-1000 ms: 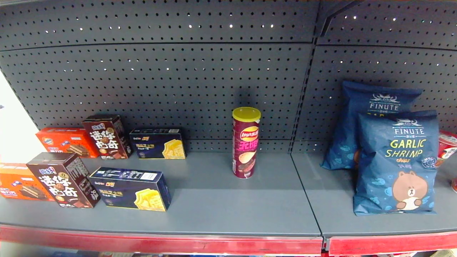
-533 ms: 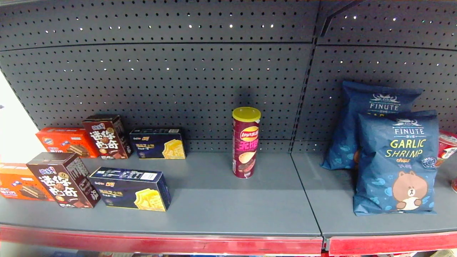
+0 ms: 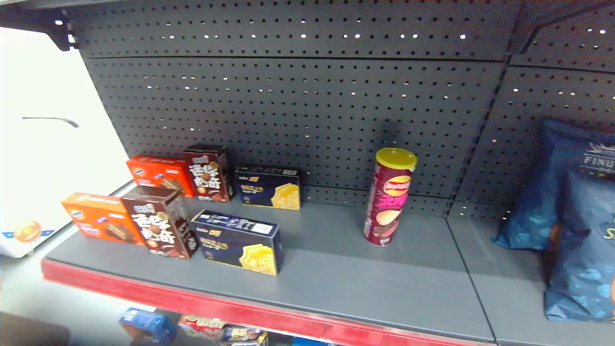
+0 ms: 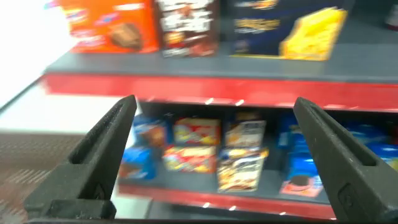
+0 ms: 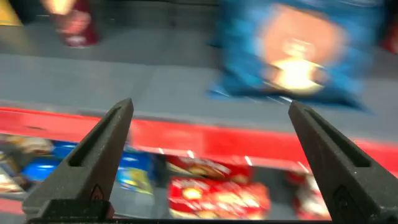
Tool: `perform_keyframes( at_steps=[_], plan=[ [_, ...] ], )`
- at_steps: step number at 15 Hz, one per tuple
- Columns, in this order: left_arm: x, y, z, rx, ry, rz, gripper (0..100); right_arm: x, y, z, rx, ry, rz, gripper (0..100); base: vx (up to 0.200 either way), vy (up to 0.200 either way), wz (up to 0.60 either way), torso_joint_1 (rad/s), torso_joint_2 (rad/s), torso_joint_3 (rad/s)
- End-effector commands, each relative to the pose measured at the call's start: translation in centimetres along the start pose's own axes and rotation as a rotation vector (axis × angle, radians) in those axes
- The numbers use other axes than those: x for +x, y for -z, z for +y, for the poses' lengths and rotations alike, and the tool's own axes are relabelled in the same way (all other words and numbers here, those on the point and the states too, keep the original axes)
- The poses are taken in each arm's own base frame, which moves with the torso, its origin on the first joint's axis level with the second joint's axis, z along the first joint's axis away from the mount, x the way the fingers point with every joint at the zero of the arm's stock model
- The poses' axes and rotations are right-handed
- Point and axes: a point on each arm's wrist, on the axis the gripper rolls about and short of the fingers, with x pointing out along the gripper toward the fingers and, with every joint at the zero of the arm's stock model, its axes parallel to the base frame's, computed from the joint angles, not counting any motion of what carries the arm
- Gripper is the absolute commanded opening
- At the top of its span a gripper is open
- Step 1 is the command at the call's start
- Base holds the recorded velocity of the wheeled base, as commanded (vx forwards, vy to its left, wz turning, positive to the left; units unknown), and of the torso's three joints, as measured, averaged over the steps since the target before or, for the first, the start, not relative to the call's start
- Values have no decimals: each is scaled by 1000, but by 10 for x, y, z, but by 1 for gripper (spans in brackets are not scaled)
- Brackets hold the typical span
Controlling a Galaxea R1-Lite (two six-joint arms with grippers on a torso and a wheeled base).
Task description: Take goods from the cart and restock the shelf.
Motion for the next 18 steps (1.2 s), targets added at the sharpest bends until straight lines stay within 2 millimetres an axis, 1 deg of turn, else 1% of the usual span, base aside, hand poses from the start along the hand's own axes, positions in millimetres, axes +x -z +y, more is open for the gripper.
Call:
perform_keyframes(
  at_steps=[1,13,14,15,16,17,18],
  plan=[
    [0,0,0,0,0,1,100,0,0,0,0,0,-1,100,0,0,600,-2,12,7],
    [0,0,0,3,2,1,100,0,0,0,-1,-2,-1,100,0,0,600,2,1,2],
    [0,0,0,1,-1,1,100,0,0,0,-1,-2,-1,100,0,0,0,0,0,0],
    [0,-3,0,12,-17,-20,100,0,0,0,-1,0,-1,100,0,0,0,0,0,0],
    [-3,-13,1,29,-37,-80,100,0,0,0,-1,-2,-1,100,0,0,0,0,0,0],
    [-9,-30,2,62,-59,-131,100,0,0,0,-1,0,-1,100,0,0,0,0,0,0],
    [-16,-45,2,85,-92,-140,100,0,0,0,-1,-2,-1,100,0,0,0,0,0,0]
  ],
)
